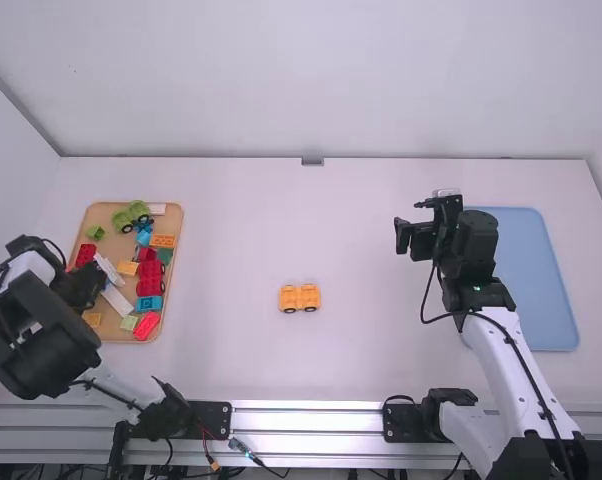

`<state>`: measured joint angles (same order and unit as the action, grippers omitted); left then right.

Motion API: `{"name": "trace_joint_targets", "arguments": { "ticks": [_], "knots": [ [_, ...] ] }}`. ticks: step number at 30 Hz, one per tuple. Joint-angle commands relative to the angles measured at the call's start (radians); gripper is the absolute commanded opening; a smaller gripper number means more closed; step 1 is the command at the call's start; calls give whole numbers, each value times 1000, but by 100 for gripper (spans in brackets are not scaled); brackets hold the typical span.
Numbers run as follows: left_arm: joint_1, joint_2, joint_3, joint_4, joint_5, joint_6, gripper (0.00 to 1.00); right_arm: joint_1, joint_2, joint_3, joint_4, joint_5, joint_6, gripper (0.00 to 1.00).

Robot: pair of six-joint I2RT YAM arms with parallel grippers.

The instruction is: Assemble lego blocks to make yellow taxi

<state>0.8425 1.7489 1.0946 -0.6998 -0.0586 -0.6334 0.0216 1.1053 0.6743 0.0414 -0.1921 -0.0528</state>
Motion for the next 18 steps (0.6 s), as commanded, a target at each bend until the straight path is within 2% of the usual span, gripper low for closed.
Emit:
{"name": "trace_joint_targets", "arguments": {
  "ticks": [1, 3, 10, 18],
  "knots": [
    [1, 16, -18, 8, -48, -35, 100, 5, 6, 40, 0, -3, 2, 99],
    [5, 17, -31, 30, -47, -35, 98, 5, 6, 40, -1, -3, 1, 99],
    [15, 17, -94, 120, -37, -32, 84, 6, 6, 40, 0, -2, 1, 99],
    [24, 16, -148, 202, -66, -32, 88, 6, 6, 40, -2, -2, 1, 99]
  ]
}}
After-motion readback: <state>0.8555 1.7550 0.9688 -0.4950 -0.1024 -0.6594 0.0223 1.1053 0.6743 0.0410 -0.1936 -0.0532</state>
